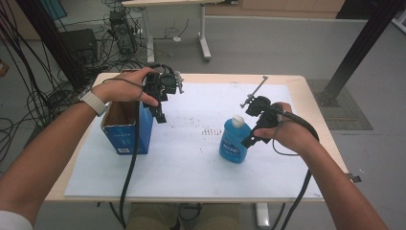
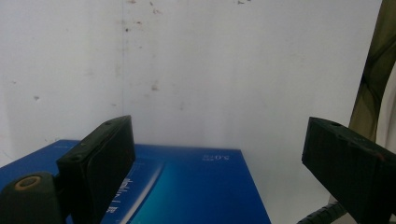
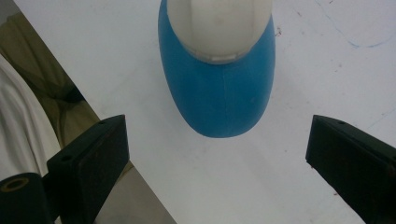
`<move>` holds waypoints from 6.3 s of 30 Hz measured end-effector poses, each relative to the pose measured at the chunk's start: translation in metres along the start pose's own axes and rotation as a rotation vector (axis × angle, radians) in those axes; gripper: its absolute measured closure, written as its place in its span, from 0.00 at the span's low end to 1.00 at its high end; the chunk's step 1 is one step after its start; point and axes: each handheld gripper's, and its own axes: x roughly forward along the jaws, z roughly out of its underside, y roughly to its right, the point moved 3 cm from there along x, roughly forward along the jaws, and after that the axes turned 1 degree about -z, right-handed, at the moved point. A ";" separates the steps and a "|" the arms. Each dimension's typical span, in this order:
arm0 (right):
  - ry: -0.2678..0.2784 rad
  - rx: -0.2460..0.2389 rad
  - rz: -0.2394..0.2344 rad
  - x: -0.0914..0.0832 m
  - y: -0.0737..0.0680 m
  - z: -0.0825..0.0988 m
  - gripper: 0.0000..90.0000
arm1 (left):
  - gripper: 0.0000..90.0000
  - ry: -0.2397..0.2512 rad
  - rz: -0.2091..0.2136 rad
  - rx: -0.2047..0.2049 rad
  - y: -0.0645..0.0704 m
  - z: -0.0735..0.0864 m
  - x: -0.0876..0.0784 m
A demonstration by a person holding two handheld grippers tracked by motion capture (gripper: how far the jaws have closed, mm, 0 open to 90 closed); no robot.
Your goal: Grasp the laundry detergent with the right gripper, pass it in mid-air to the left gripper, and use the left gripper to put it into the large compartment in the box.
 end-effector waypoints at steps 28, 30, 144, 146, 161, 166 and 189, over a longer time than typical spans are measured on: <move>0.041 0.001 0.003 0.007 0.000 0.003 0.06 | 0.11 0.003 -0.001 0.002 0.001 -0.001 0.001; 0.050 0.002 0.005 0.008 0.001 0.004 0.07 | 0.11 0.004 0.000 0.002 0.001 -0.001 0.001; 0.283 0.029 0.011 0.041 0.003 0.020 0.08 | 0.11 0.018 0.015 -0.006 -0.002 0.000 0.012; 0.283 0.029 0.012 0.041 0.004 0.020 0.08 | 0.11 0.019 0.014 -0.007 -0.002 0.000 0.012; 0.286 0.026 0.014 0.040 0.003 0.019 0.08 | 0.11 0.022 0.014 -0.006 -0.002 0.000 0.012; 0.284 0.025 0.014 0.041 0.003 0.018 0.08 | 0.11 0.023 0.014 -0.006 -0.002 0.000 0.012; 0.286 0.025 0.013 0.040 0.003 0.018 0.08 | 0.11 0.026 0.013 -0.006 -0.002 0.000 0.012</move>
